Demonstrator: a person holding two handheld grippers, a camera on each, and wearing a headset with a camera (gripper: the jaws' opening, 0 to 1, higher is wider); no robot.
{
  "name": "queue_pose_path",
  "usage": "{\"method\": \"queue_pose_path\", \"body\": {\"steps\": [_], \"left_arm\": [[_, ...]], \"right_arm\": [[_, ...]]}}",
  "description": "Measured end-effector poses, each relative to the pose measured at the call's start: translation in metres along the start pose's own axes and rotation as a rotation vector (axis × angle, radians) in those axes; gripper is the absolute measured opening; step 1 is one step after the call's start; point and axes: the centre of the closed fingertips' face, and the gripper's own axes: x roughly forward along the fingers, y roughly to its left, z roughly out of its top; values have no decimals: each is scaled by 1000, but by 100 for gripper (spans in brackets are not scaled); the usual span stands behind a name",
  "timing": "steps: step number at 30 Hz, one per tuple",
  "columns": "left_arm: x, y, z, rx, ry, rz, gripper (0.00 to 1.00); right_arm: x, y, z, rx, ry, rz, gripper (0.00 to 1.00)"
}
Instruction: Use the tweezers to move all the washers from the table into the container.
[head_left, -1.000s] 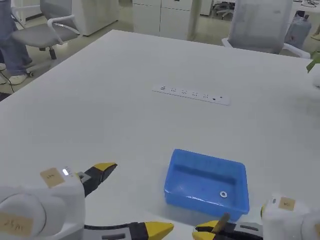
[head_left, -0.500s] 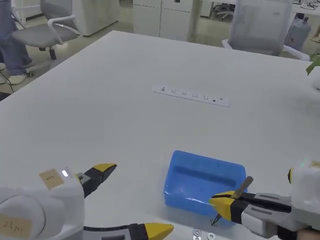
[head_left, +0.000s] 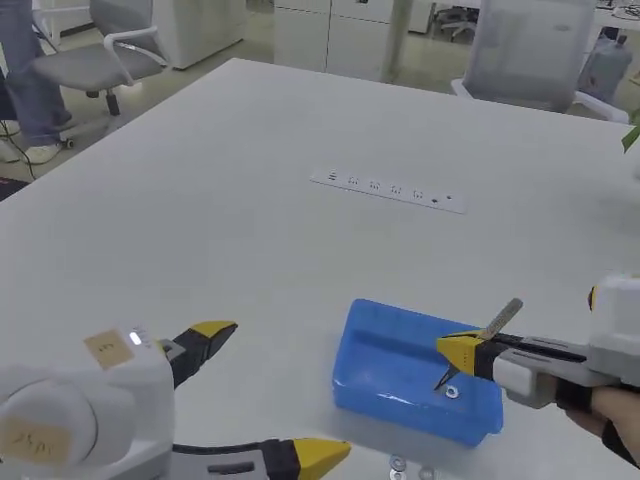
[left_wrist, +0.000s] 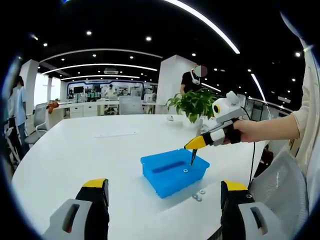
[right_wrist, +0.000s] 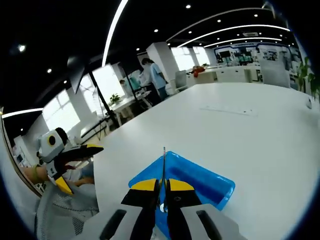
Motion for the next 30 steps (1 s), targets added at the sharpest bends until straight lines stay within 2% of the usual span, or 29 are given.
{"method": "queue_pose_path", "body": {"steps": [4, 11, 17, 23, 27, 30], "left_arm": [[0, 0, 0, 0, 1, -1, 95], [1, 0, -1, 2, 5, -2, 95], [0, 0, -1, 0, 5, -2, 95], [0, 0, -1, 3, 6, -2, 95], [0, 0, -1, 1, 6, -2, 95], [0, 0, -2, 1, 8, -3, 95]], "right_arm": [[11, -13, -4, -2, 24, -41, 3], [28, -31, -16, -19, 75, -77, 3], [35, -34, -27, -41, 111, -94, 3], [36, -35, -24, -57, 93, -105, 3], [37, -32, -26, -60, 101, -91, 4], [37, -29, -24, -68, 85, -80, 4]]}}
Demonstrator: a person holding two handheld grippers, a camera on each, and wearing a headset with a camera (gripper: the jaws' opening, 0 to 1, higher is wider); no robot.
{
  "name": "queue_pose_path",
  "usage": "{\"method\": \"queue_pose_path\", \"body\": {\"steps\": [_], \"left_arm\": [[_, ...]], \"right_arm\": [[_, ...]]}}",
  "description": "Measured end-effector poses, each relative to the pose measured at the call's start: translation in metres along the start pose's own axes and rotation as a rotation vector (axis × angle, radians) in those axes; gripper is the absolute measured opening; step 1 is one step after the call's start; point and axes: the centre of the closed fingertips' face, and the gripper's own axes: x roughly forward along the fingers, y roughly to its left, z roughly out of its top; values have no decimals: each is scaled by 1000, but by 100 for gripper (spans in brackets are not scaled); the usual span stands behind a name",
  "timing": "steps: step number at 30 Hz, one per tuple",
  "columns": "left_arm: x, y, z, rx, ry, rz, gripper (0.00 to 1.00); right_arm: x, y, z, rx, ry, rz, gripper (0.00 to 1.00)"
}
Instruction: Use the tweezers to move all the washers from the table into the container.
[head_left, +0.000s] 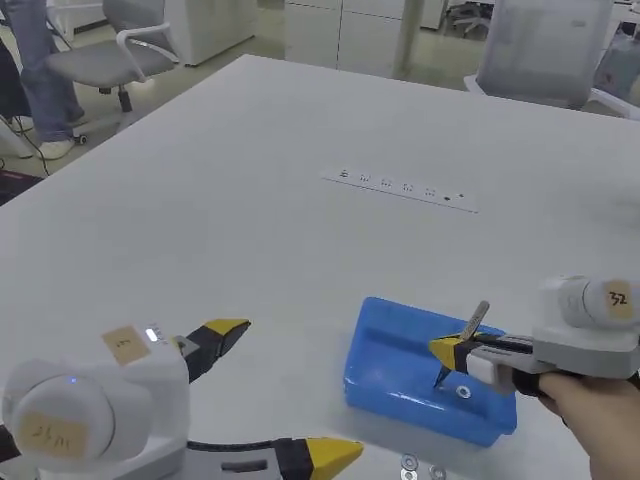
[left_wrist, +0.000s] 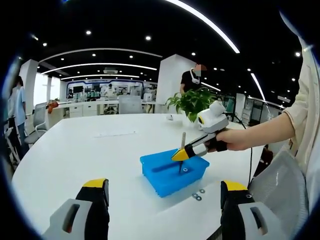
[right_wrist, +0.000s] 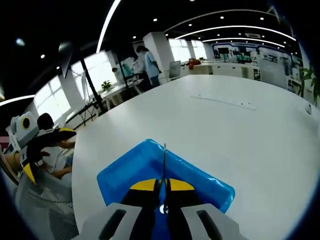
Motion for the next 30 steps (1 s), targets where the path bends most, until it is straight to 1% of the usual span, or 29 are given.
{"method": "queue_pose_path", "body": {"steps": [2, 5, 7, 9, 12, 15, 18, 20, 23, 25, 30], "left_arm": [[0, 0, 0, 0, -1, -1, 95], [0, 0, 0, 0, -1, 1, 95], [0, 0, 1, -1, -3, 1, 95], [0, 1, 1, -1, -4, 3, 95], [-1, 0, 1, -2, -4, 1, 94], [0, -1, 1, -1, -2, -2, 94], [0, -1, 1, -1, -1, -6, 94], [0, -2, 0, 0, 1, -6, 94], [1, -2, 0, 2, 3, -10, 94], [1, -2, 0, 3, 5, -11, 94], [1, -2, -1, 3, 7, -11, 94]], "right_arm": [[-1, -1, 2, -22, -12, -8, 4], [-3, 2, 4, -21, -26, -2, 4], [-8, 6, 8, -26, -54, -3, 4], [-13, 13, 12, -14, -85, 13, 4], [-22, 21, 14, -22, -108, 24, 4], [-32, 29, 19, -15, -143, 41, 4], [-42, 37, 25, 13, -187, 62, 3], [-47, 42, 25, 22, -201, 75, 3], [-53, 49, 23, 27, -208, 95, 3], [-55, 54, 19, 36, -206, 111, 3], [-56, 62, 2, 52, -185, 132, 3]]}}
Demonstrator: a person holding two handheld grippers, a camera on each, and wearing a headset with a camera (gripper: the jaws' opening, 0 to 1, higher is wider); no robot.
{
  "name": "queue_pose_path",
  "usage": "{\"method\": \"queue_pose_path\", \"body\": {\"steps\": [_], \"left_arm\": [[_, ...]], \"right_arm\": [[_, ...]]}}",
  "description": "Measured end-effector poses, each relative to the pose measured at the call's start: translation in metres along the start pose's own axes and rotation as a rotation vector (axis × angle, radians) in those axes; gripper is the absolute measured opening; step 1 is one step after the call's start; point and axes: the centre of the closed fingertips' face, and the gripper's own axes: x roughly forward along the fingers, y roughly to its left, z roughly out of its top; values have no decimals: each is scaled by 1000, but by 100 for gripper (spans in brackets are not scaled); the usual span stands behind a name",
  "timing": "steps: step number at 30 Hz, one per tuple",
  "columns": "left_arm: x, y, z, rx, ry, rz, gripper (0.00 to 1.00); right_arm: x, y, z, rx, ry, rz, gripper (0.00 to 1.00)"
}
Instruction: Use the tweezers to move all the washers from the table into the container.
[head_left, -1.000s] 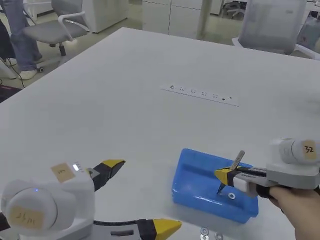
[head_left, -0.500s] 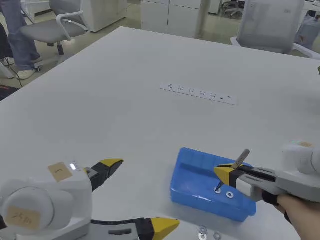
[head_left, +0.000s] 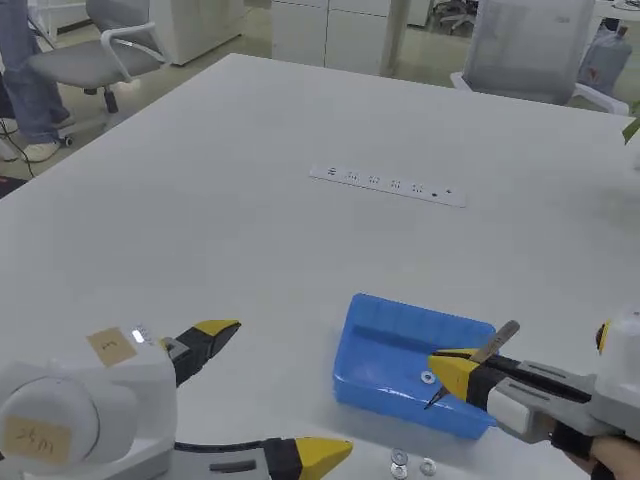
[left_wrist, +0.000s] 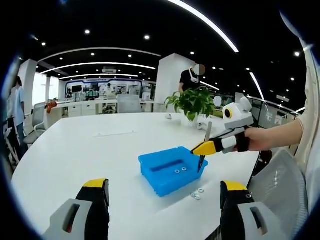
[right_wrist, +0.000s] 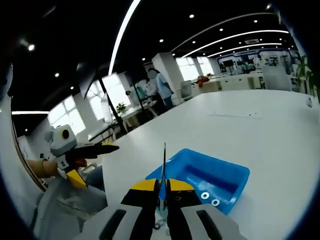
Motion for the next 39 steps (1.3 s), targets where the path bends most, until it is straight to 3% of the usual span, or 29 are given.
{"method": "queue_pose_path", "body": {"steps": [7, 16, 25, 33, 39], "left_arm": [[0, 0, 0, -2, 0, 0, 94], [0, -1, -1, 0, 5, -5, 94], [0, -1, -2, -1, 7, -7, 94], [1, -2, -2, 2, 12, -12, 94], [1, -3, -2, 3, 12, -15, 94]], "right_arm": [[-1, 2, -29, -48, 71, 17, 3], [5, 0, -51, -103, 134, 27, 3], [7, -4, -62, -149, 175, 15, 4], [8, -1, -62, -159, 163, 22, 4], [7, 5, -63, -274, 163, 31, 4]]}}
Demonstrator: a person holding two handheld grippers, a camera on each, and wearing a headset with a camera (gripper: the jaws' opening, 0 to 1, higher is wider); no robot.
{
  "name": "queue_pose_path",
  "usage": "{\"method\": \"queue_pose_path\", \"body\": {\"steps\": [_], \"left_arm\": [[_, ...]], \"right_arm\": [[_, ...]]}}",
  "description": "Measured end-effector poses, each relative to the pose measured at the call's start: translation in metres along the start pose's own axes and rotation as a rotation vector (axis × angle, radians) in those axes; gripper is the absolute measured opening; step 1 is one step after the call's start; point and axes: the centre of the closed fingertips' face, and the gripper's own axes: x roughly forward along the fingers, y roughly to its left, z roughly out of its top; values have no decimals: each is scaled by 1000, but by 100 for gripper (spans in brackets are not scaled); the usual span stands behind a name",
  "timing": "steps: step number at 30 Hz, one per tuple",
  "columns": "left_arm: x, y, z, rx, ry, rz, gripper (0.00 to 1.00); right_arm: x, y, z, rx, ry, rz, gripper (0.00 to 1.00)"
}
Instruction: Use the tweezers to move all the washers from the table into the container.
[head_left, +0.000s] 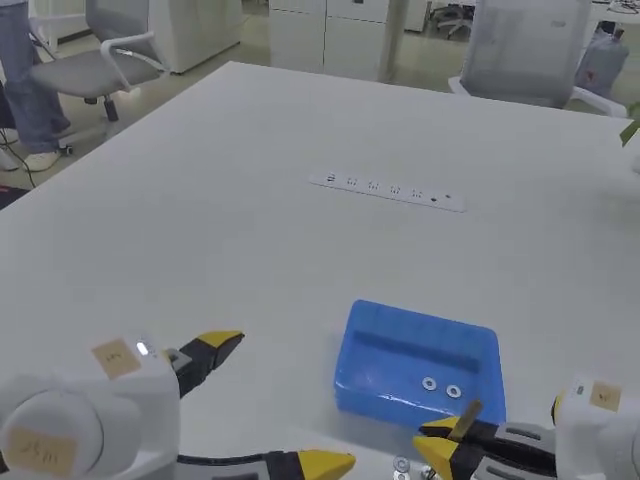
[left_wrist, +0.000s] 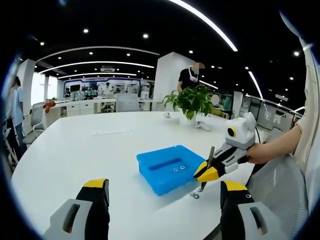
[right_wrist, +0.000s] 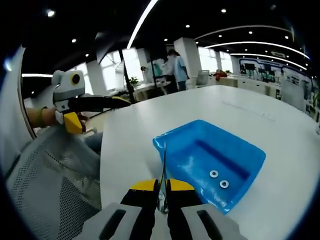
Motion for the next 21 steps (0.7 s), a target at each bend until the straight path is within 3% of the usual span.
{"method": "queue_pose_path", "body": {"steps": [3, 7, 8, 21], "left_arm": [[0, 0, 0, 1, 2, -1, 94], [0, -1, 0, 2, 1, -4, 94], [0, -1, 0, 3, 2, -4, 94], [0, 1, -1, 6, 4, 2, 93]], "right_arm": [[-1, 1, 4, 2, -24, -1, 4], [3, -1, -3, 14, -3, 6, 4], [3, -1, 0, 12, -28, 6, 4], [1, 4, -1, -33, 23, 13, 10]]}}
